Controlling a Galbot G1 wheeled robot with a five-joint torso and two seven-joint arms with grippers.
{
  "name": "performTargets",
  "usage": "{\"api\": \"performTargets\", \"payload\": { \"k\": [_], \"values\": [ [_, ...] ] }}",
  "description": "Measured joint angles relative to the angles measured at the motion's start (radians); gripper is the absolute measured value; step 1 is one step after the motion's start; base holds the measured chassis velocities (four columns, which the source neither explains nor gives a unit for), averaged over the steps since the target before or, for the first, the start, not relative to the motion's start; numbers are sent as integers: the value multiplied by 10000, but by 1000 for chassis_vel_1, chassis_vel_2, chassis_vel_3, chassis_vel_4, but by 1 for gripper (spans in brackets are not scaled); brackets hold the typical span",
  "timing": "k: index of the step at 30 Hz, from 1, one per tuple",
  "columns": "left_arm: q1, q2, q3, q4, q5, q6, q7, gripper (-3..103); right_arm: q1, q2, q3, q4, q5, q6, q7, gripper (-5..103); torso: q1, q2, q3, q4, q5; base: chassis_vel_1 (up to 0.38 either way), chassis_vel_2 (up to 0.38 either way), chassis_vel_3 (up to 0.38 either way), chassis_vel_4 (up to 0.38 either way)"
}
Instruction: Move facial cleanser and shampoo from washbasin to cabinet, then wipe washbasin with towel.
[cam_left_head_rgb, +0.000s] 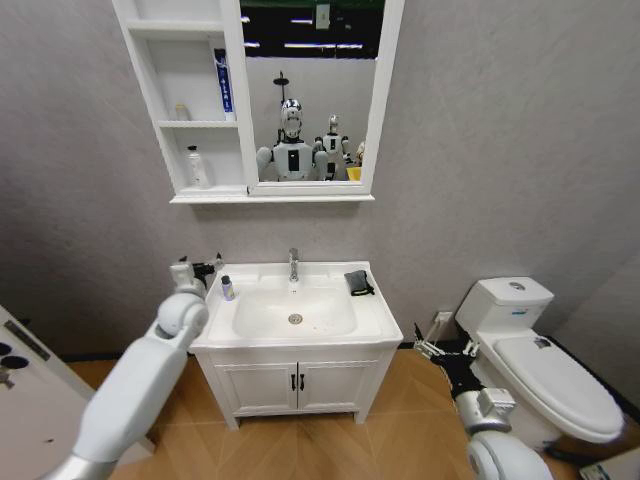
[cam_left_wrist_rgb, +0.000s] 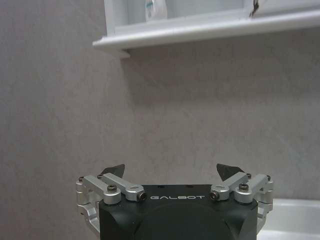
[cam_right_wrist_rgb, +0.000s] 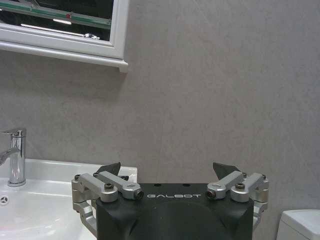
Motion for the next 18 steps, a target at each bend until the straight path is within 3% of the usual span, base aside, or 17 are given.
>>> {"api": "performTargets", "payload": {
  "k": [3,18],
  "values": [
    [-101,-726,-51,1204,704,-724,480,100,-18,20,18,40,6,0,9,100,0,-1,0,0,-1,0,0,0,0],
    [-1100,-1988,-28,4449,1827,-1304,1545,100,16,85,128,23,76,29,45,100,0,0,0,2,-1,0,0,0,0]
  ]
}}
